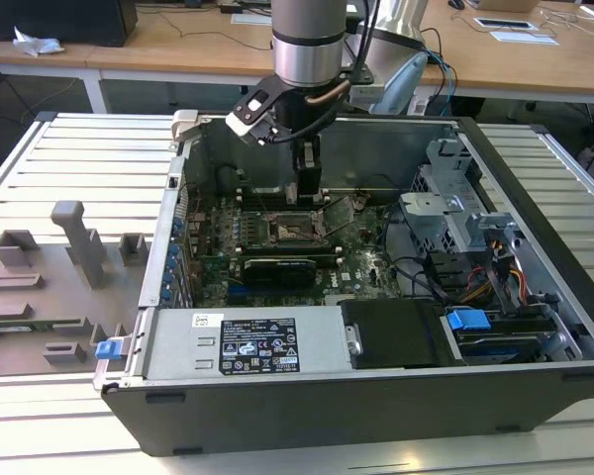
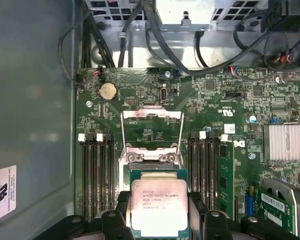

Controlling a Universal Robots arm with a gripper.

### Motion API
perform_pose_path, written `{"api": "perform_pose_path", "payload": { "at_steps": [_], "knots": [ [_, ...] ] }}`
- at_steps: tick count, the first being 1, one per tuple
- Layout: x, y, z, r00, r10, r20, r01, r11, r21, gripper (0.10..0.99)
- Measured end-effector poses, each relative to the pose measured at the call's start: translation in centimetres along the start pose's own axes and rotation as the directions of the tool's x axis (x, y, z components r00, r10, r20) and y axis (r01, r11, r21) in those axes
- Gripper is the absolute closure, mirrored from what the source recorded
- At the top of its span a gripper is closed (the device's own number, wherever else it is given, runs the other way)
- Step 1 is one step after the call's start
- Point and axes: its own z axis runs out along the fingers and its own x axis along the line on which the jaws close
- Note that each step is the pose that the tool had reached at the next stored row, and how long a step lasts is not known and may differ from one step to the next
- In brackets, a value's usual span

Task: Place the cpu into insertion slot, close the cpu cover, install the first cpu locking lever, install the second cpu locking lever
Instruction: 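Place the cpu into insertion slot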

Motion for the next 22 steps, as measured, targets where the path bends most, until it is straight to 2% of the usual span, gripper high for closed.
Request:
{"api": "perform_pose_path", "payload": {
  "at_steps": [5, 9, 11, 13, 15, 17, 22],
  "knots": [
    [0.0, 0.0, 0.0, 0.999, 0.044, 0.0074, -0.044, 0.999, -0.001, 0.545],
    [0.0, 0.0, 0.0, 0.9958, 0.09, 0.0168, -0.09, 0.9959, -0.001, 0.545],
    [0.0, 0.0, 0.0, 0.9949, 0.099, 0.018, -0.099, 0.9951, -0.002, 0.545],
    [0.01, 0.0, 0.01, 0.9968, 0.078, 0.0157, -0.078, 0.9969, -0.001, 0.545],
    [0.0, 0.0, 0.02, 0.9998, 0.019, 0.0107, -0.019, 0.9998, -0.001, 0.545],
    [0.0, 0.0, 0.02, 0.9995, -0.03, 0.0066, 0.03, 0.9996, -0.001, 0.545],
    [0.0, 0.0, 0.02, 0.9995, -0.032, 0.0064, 0.032, 0.9995, -0.001, 0.545]
  ]
}}
